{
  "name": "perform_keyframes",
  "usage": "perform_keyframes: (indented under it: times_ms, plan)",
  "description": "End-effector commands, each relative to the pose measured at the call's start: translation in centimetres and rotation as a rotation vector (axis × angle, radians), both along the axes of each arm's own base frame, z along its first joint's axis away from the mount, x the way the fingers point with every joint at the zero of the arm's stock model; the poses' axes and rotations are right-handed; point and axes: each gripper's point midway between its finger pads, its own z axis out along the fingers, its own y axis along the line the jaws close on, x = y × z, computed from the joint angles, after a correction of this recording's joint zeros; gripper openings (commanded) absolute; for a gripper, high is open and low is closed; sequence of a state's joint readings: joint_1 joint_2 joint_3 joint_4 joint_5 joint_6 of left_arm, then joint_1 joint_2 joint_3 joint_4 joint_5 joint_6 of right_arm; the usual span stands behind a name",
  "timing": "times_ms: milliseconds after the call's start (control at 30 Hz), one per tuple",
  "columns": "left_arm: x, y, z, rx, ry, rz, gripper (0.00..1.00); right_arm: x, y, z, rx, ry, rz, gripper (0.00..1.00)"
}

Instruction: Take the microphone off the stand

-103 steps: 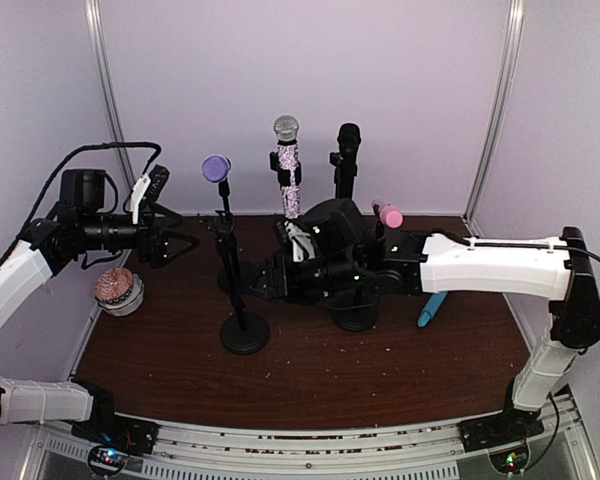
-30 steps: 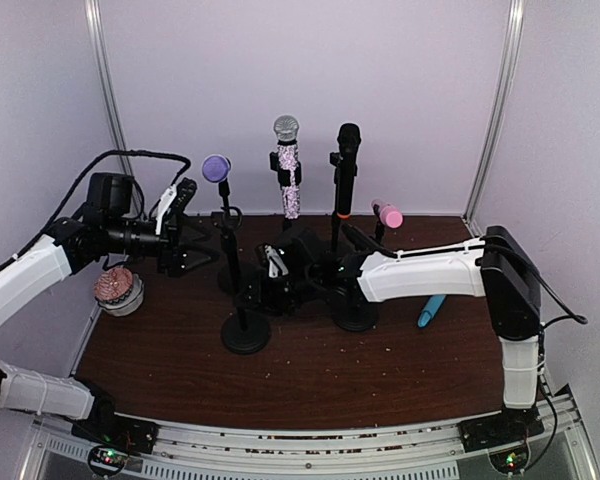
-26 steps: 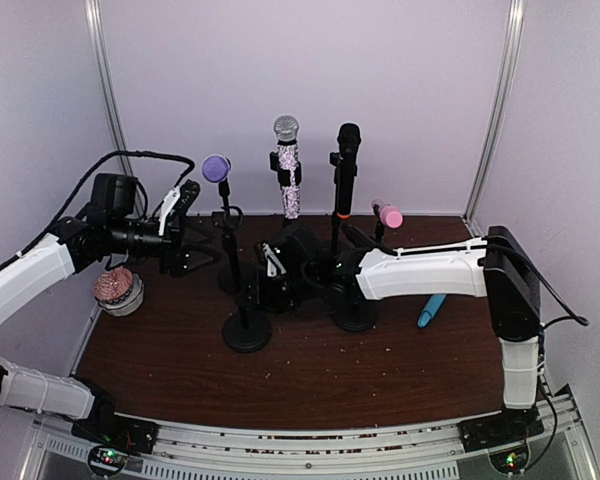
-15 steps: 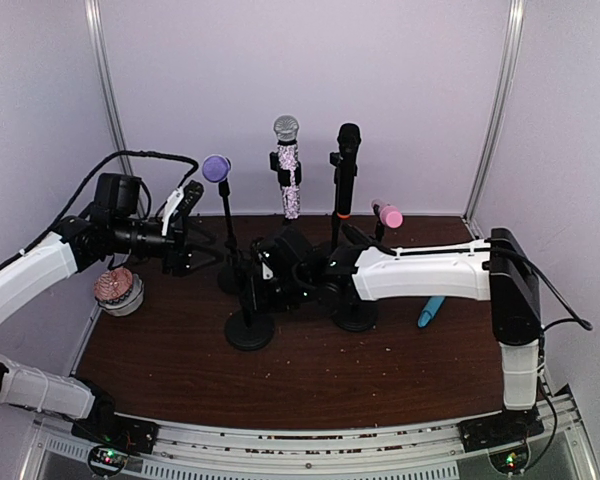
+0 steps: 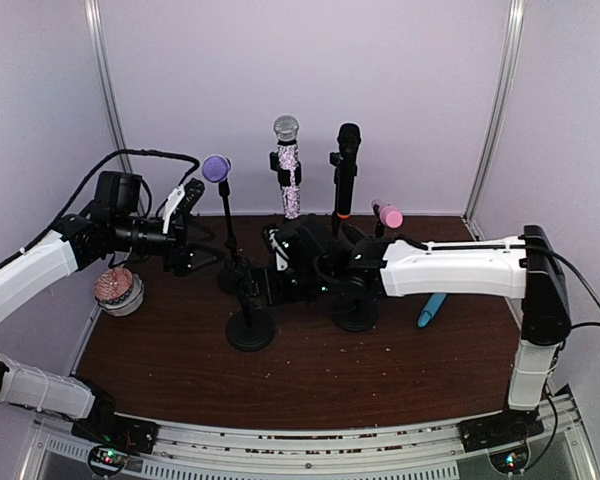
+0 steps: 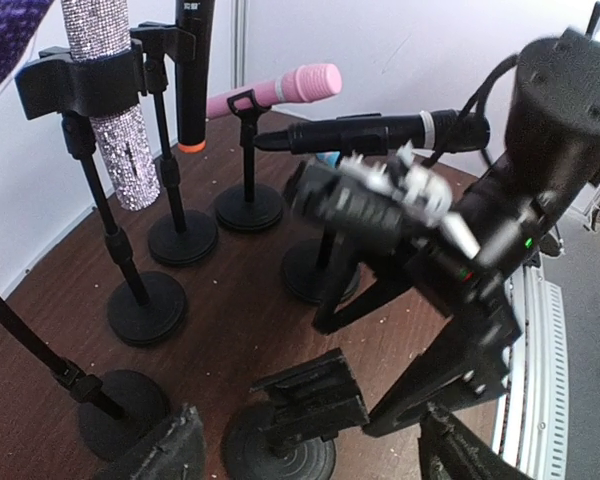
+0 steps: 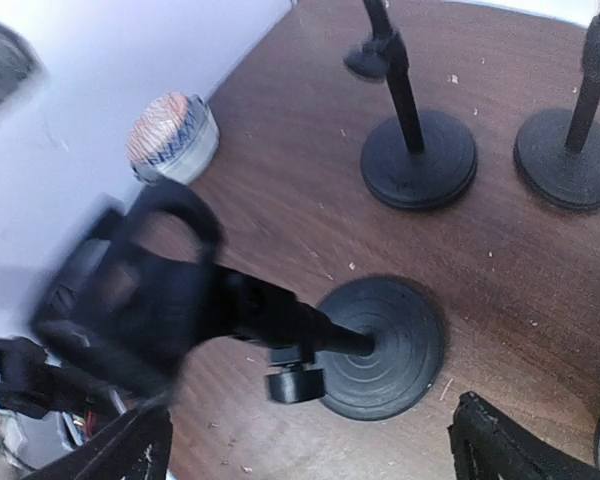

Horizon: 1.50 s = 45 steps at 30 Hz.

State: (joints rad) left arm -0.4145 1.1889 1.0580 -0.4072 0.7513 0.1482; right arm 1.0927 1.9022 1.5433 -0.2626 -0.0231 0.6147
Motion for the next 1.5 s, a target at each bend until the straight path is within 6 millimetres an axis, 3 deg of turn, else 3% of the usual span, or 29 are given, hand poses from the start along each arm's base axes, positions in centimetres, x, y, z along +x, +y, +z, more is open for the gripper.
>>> perform_keyframes:
  times_ms: [0,133,333,533,633,767,967,1300,1467]
  plan:
    - [0.2,0.1,1.0,-0.002,-0.052,0.018,0.79,-0.2,-1.5,6.0,0.101,-0.108,-0.004,1.00]
    - [0.4,0.1,0.0,0.023,-0.053,0.018,0.84,-1.4,-3.0,7.3,0.080,-0.092,-0.015,1.00]
    - [0.3,-1.5,-1.4,0.082,-0.082,-0.013,0.86,-3.6,-5.4,12.0,0.083,-0.183,-0.033,1.00]
    - [2.4,-1.9,-3.0,0.130,-0.119,0.089,0.84,-4.7,-10.8,16.5,0.106,-0.268,-0.114,0.99]
    - [2.1,-2.3,-4.0,0.123,-0.084,0.091,0.83,-5.0,-13.6,17.7,0.114,-0.303,-0.167,0.99]
    - [1.2,-3.0,-5.8,0.115,-0.057,0.085,0.81,-5.2,-16.4,18.7,0.115,-0.335,-0.222,0.97]
    - [2.4,-3.2,-6.7,0.072,-0.080,0.142,0.76,-5.4,-18.8,20.0,0.147,-0.370,-0.274,0.90]
    - [3.6,-4.1,-7.8,0.008,-0.067,0.166,0.52,-5.5,-20.5,21.3,0.159,-0.409,-0.308,0.71]
    - [3.4,-4.3,-8.8,0.013,-0.053,0.145,0.47,-5.5,-21.2,21.4,0.163,-0.422,-0.329,0.66]
